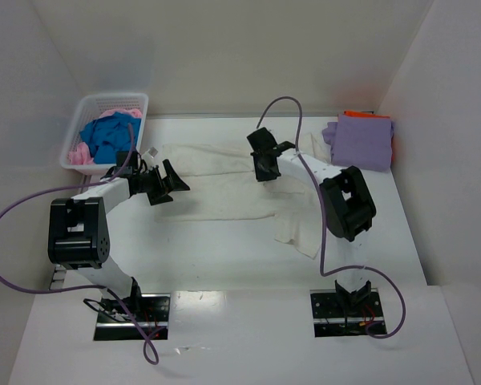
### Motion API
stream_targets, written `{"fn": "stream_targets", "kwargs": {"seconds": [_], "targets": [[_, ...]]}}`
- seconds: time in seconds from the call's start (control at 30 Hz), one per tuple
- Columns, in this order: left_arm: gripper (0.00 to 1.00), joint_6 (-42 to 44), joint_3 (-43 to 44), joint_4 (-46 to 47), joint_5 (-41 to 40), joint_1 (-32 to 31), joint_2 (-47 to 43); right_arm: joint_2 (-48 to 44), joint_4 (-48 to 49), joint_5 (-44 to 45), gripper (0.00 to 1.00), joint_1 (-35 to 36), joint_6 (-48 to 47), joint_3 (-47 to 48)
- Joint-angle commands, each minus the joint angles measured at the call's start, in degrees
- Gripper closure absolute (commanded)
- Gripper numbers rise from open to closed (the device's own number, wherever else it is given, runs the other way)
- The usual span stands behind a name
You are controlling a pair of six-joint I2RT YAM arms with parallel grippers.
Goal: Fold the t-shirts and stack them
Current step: Fold the flattened tshirt in 1/3 of the way
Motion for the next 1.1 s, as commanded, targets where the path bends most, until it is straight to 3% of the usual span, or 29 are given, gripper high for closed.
{"fn": "stream_targets", "kwargs": {"seconds": [0.0,0.07,0.1,0.2,0.67,0.93,1.07], "targets": [[0.0,1.4,2.0,1.6,1.3,0.3,0.1,-1.7,-1.4,-5.9,0.75,0.9,-1.1,-2.8],[0.0,1.4,2.0,1.6,1.3,0.3,0.1,-2.5,-1.3,-4.5,0.57,0.9,-1.1,-3.3],[0.0,1.4,2.0,1.6,1.3,0.3,0.1,-3.1,-1.3,-3.6,0.42,0.9,-1.1,-3.9],[0.0,1.4,2.0,1.6,1.8,0.3,0.1,-3.7,-2.0,1.3,0.25,0.9,-1.1,-4.4],[0.0,1.4,2.0,1.6,2.3,0.3,0.1,-10.6,0.0,6.3,0.16,-14.8,2.0,-8.1],[0.0,1.4,2.0,1.6,2.3,0.3,0.1,-11.1,10.6,-10.1,0.19,-26.7,2.0,-9.4],[0.0,1.4,2.0,1.6,2.3,0.3,0.1,-8.2,14.8,-15.0,0.22,-28.1,2.5,-7.4]]}}
